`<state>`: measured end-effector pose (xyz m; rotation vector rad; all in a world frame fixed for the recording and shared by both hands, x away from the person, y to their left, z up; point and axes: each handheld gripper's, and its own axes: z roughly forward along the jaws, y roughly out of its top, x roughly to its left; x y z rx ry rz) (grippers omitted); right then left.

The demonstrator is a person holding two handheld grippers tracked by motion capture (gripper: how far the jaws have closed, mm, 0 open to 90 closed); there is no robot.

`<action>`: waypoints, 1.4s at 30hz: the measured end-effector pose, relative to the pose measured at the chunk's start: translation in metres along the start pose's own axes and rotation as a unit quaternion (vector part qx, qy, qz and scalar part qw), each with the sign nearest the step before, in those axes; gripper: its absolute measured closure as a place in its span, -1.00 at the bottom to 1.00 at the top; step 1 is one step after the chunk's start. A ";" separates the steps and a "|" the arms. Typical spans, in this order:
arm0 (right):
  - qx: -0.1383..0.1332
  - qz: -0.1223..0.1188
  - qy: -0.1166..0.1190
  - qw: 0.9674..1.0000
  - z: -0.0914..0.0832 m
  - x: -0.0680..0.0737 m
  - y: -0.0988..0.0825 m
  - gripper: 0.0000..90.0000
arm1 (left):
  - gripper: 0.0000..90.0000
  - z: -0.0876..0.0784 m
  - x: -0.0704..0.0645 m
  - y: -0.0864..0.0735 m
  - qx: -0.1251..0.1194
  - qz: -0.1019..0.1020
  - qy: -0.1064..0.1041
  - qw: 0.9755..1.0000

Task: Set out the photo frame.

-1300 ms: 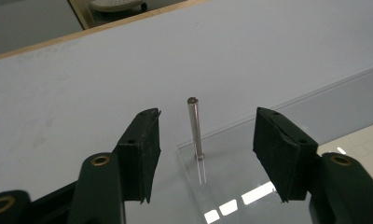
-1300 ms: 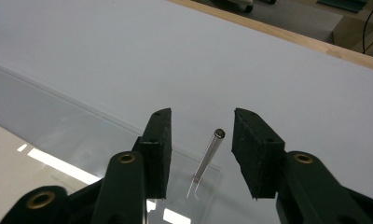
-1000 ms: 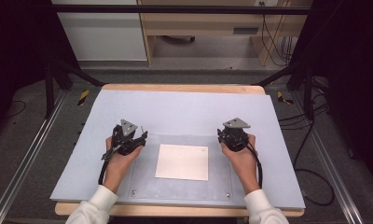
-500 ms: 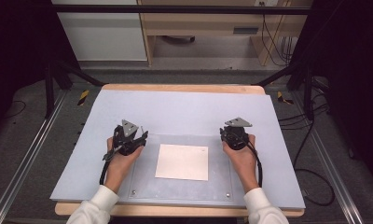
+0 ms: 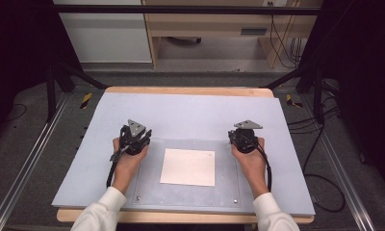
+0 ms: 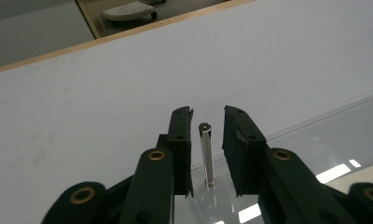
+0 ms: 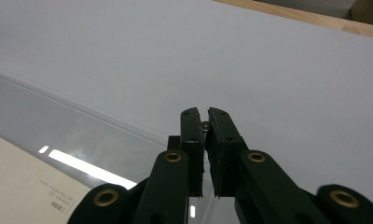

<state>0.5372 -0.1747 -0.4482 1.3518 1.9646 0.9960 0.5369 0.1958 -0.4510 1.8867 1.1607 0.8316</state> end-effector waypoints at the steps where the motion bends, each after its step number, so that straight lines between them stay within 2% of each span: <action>1: 0.001 0.002 0.001 1.000 0.000 0.000 0.000 0.90 | 0.65 0.000 0.001 0.000 -0.001 -0.001 0.000 1.000; 6: 0.005 0.003 0.003 1.000 0.000 0.000 0.001 0.90 | 0.83 0.003 0.002 0.000 0.001 0.001 -0.006 1.000; 14: 0.011 -0.001 0.009 1.000 0.000 -0.002 0.003 0.90 | 0.85 0.003 0.003 0.002 0.012 0.005 -0.013 1.000; 20: 0.034 0.002 0.013 0.999 0.001 -0.003 0.009 0.91 | 0.87 0.004 0.010 0.008 0.037 -0.004 -0.036 0.999; 24: 0.046 0.001 0.013 0.999 0.002 -0.003 0.012 0.91 | 0.88 0.005 0.012 0.011 0.050 -0.001 -0.044 0.998; 32: 0.069 0.003 0.015 0.998 0.004 -0.004 0.019 0.91 | 0.88 0.007 0.012 0.017 0.070 -0.005 -0.046 0.996; 35: 0.085 0.003 0.016 0.996 0.005 -0.005 0.023 0.91 | 0.89 0.009 0.015 0.020 0.081 -0.011 -0.053 0.995; 42: 0.101 0.003 0.024 0.995 0.008 -0.007 0.027 0.91 | 0.89 0.012 0.017 0.025 0.097 -0.009 -0.058 0.994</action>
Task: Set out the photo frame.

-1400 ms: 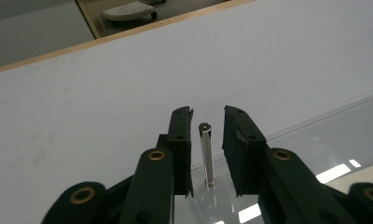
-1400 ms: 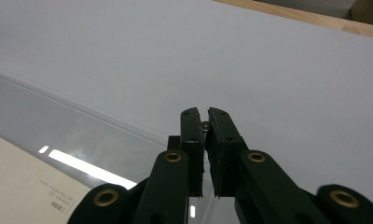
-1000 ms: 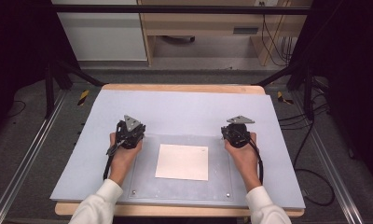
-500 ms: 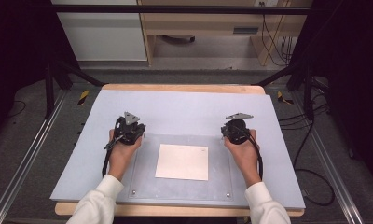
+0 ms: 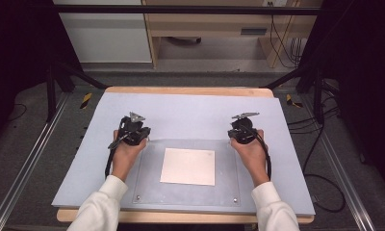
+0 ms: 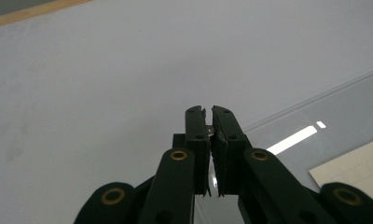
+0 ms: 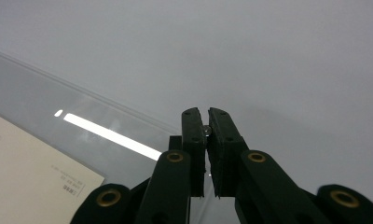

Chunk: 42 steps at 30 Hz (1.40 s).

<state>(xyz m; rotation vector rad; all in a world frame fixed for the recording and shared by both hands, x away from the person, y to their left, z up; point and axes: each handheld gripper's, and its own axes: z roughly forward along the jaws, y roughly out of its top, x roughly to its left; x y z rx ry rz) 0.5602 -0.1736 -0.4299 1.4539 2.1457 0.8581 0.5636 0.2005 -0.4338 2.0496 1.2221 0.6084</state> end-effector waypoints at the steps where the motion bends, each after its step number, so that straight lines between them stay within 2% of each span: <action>1: 0.004 0.003 0.001 1.000 0.000 0.000 0.001 0.91 | 0.89 0.000 0.000 0.001 0.004 0.001 0.000 1.000; 12: 0.021 0.015 0.014 1.000 0.005 -0.006 0.009 0.91 | 0.89 0.006 0.008 0.011 0.031 -0.011 -0.015 0.999; 18: 0.027 0.020 0.022 0.999 0.008 -0.009 0.013 0.91 | 0.89 0.008 0.010 0.015 0.036 -0.020 -0.022 0.999; 32: 0.020 0.019 0.028 0.999 0.008 -0.011 0.012 0.89 | 0.89 0.011 0.012 0.019 0.053 -0.025 -0.024 0.998; 35: 0.018 0.013 0.026 0.999 0.008 -0.011 0.011 0.84 | 0.89 0.011 0.012 0.020 0.055 -0.026 -0.025 0.998; 36: 0.010 0.004 0.018 1.000 0.006 -0.011 0.009 0.71 | 0.89 0.011 0.013 0.020 0.059 -0.024 -0.025 0.998; 39: -0.013 -0.010 0.017 1.000 0.001 -0.010 0.004 0.56 | 0.89 0.012 0.013 0.020 0.058 -0.025 -0.024 0.998; 41: -0.018 -0.017 0.013 1.000 -0.002 -0.010 0.002 0.50 | 0.89 0.012 0.013 0.021 0.058 -0.026 -0.025 0.998; 42: -0.030 -0.029 0.009 0.999 -0.010 -0.008 -0.003 0.40 | 0.89 0.013 0.014 0.021 0.060 -0.027 -0.024 0.998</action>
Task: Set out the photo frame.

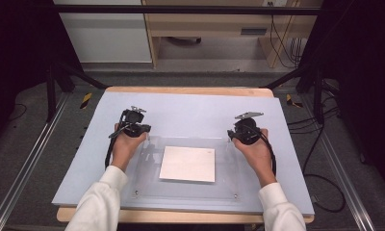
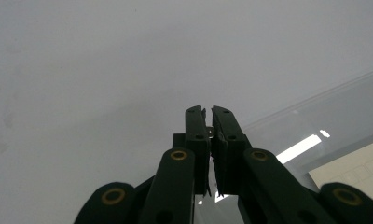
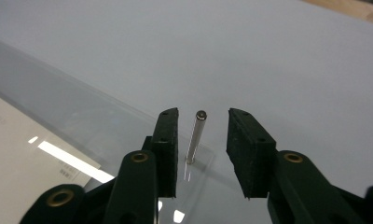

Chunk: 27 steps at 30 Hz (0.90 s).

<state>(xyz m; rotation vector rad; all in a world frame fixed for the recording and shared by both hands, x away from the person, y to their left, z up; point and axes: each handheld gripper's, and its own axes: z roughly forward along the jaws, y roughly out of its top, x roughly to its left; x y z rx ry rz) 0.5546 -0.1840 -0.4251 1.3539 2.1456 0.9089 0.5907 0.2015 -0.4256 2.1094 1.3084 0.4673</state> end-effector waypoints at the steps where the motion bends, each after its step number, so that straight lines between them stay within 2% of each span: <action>1: -0.005 -0.005 -0.001 1.000 -0.004 0.001 -0.002 0.34 | 0.89 0.000 0.000 0.000 0.001 -0.001 0.000 1.000; 5: -0.034 -0.033 -0.008 0.999 -0.027 0.005 -0.013 0.19 | 0.89 0.001 0.001 0.001 0.002 -0.001 0.000 1.000; 7: -0.049 -0.039 -0.010 0.998 -0.038 0.007 -0.022 0.08 | 0.89 0.002 0.001 0.001 0.002 -0.003 0.000 1.000; 9: -0.057 -0.051 -0.007 0.997 -0.048 0.009 -0.033 -0.06 | 0.89 0.002 0.001 0.002 0.003 -0.003 0.000 1.000; 10: -0.057 -0.051 -0.007 0.997 -0.048 0.009 -0.033 -0.06 | 0.89 0.002 0.001 0.002 0.003 -0.003 0.000 1.000; 11: -0.059 -0.059 -0.009 0.996 -0.053 0.010 -0.039 -0.13 | 0.89 0.002 0.001 0.002 0.005 -0.003 0.000 1.000; 12: -0.063 -0.069 -0.008 0.996 -0.061 0.013 -0.052 -0.34 | 0.89 0.002 0.001 0.002 0.005 -0.003 0.000 1.000; 16: -0.068 -0.100 -0.009 0.993 -0.075 0.018 -0.074 -0.60 | 0.89 0.003 0.001 0.003 0.006 -0.004 0.000 1.000; 19: -0.075 -0.109 -0.003 0.991 -0.083 0.019 -0.083 -0.67 | 0.89 0.003 0.001 0.003 0.008 -0.004 0.000 1.000; 20: -0.082 -0.121 0.004 0.989 -0.091 0.021 -0.092 -0.70 | 0.89 0.003 0.001 0.004 0.009 -0.006 -0.001 1.000; 22: -0.087 -0.123 0.009 0.989 -0.096 0.023 -0.098 -0.72 | 0.89 0.004 0.002 0.004 0.010 -0.005 -0.002 1.000; 27: -0.078 -0.142 0.013 0.987 -0.107 0.026 -0.114 -0.70 | 0.89 0.005 0.003 0.005 0.012 -0.006 -0.003 1.000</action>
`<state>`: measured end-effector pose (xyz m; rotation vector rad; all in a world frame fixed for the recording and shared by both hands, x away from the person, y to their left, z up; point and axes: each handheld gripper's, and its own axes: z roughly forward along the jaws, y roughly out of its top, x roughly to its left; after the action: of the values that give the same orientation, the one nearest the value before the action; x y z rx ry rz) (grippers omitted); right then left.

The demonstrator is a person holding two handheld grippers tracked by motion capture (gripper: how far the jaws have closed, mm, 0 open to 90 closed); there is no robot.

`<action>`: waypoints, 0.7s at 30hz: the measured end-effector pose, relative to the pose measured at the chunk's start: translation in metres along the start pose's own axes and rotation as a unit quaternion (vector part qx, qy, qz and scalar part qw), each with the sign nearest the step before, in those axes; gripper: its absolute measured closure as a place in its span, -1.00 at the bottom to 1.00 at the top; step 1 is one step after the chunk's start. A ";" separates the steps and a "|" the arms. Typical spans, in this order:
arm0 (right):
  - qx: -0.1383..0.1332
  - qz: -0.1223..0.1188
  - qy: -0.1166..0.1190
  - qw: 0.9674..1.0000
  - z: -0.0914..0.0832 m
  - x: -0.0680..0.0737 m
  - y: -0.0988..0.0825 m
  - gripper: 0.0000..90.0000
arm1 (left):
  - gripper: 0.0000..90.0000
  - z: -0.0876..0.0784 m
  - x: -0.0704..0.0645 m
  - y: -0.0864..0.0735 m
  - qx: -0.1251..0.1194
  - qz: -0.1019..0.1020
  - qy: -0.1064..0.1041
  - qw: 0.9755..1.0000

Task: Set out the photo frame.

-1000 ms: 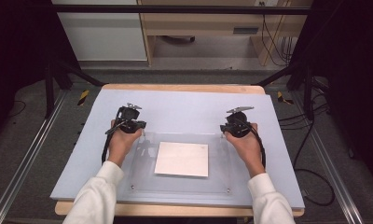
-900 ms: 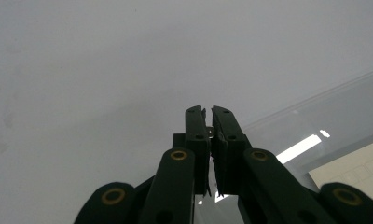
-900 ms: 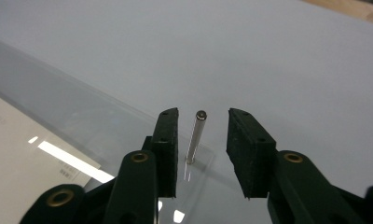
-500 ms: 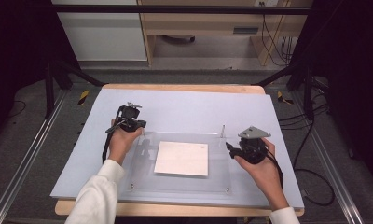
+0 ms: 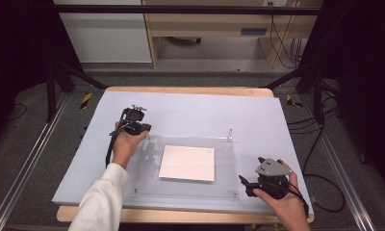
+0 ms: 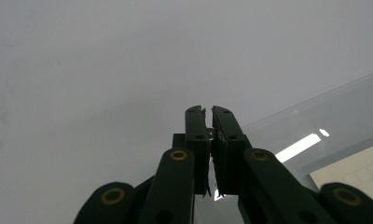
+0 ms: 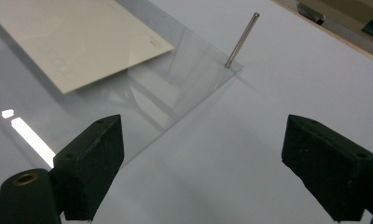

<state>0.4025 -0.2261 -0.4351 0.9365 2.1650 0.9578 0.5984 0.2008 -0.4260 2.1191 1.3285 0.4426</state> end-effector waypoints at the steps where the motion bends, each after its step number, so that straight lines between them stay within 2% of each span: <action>1: 0.005 -0.005 0.001 1.000 -0.001 0.001 -0.003 -0.68 | 0.89 0.000 0.000 0.000 0.000 0.000 0.000 1.000; 8: 0.045 -0.039 0.016 0.998 -0.003 0.008 -0.022 -0.54 | 0.89 0.001 0.002 0.002 0.009 0.004 -0.003 1.000; 12: 0.053 -0.058 0.031 0.996 -0.002 0.016 -0.029 -0.53 | 0.89 0.002 0.002 0.003 0.010 0.003 -0.003 1.000; 21: 0.060 -0.081 0.043 0.994 -0.003 0.026 -0.035 -0.49 | 0.89 0.004 0.002 0.005 0.018 0.001 -0.003 1.000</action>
<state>0.3725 -0.2241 -0.4670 0.7732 2.3526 0.8110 0.6046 0.1995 -0.4257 2.1507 1.3397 0.4145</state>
